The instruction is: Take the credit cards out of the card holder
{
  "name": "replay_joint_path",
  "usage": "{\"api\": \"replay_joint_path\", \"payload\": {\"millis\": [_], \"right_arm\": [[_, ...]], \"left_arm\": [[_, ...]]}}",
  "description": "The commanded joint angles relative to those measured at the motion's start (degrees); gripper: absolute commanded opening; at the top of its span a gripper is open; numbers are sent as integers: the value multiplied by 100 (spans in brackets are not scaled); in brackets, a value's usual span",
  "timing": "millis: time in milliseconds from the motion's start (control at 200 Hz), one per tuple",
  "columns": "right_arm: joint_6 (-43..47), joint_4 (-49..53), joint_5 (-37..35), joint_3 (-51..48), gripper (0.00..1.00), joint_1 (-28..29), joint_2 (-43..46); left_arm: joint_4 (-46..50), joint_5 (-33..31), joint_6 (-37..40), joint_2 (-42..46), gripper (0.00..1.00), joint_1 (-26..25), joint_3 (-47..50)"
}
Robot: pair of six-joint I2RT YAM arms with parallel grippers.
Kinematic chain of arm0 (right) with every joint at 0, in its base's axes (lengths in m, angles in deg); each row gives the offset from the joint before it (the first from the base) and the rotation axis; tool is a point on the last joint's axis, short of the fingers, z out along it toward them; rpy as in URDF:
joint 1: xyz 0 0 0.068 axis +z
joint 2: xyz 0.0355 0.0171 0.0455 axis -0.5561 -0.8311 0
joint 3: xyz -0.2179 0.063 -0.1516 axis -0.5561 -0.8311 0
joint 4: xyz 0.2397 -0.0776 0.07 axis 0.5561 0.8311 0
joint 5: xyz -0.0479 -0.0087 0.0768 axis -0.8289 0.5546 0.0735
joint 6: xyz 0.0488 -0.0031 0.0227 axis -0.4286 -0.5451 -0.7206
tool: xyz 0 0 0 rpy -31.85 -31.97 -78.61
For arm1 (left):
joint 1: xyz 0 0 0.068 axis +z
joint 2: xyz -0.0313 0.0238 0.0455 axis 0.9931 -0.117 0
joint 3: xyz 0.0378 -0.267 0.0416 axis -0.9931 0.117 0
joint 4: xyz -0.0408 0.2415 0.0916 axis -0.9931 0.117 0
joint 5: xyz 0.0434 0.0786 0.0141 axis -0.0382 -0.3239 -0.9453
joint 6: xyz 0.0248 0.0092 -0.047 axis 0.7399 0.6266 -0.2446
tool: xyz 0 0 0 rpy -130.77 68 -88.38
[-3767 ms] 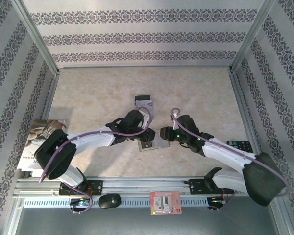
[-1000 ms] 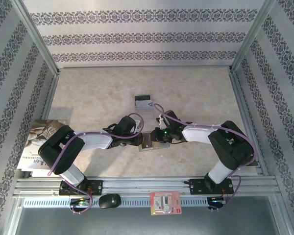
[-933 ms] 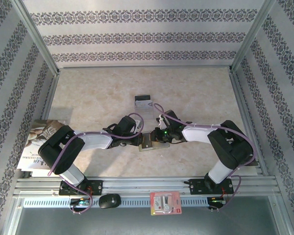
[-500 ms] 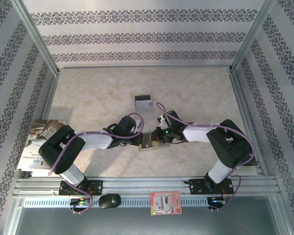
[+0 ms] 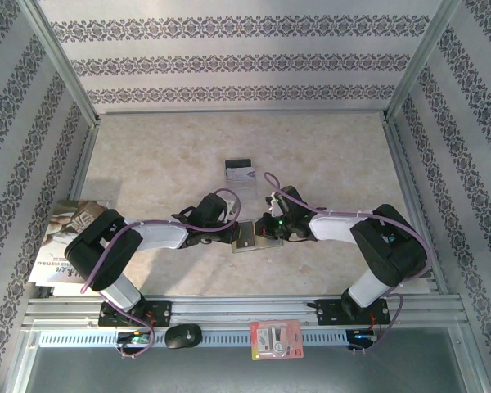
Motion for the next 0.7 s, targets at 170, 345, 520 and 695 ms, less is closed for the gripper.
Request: {"api": "replay_joint_path", "payload": {"millis": [170, 345, 520, 695], "right_arm": [[313, 293, -411, -133, 0, 45, 415], [727, 209, 16, 69, 22, 142, 558], [587, 121, 159, 147, 28, 163, 342], [490, 29, 207, 171, 27, 169, 50]], "left_arm": [[224, -54, 165, -125, 0, 109, 119], [234, -69, 183, -125, 0, 118, 134], [257, -96, 183, -30, 3, 119, 145], [352, -125, 183, 75, 6, 119, 144]]}}
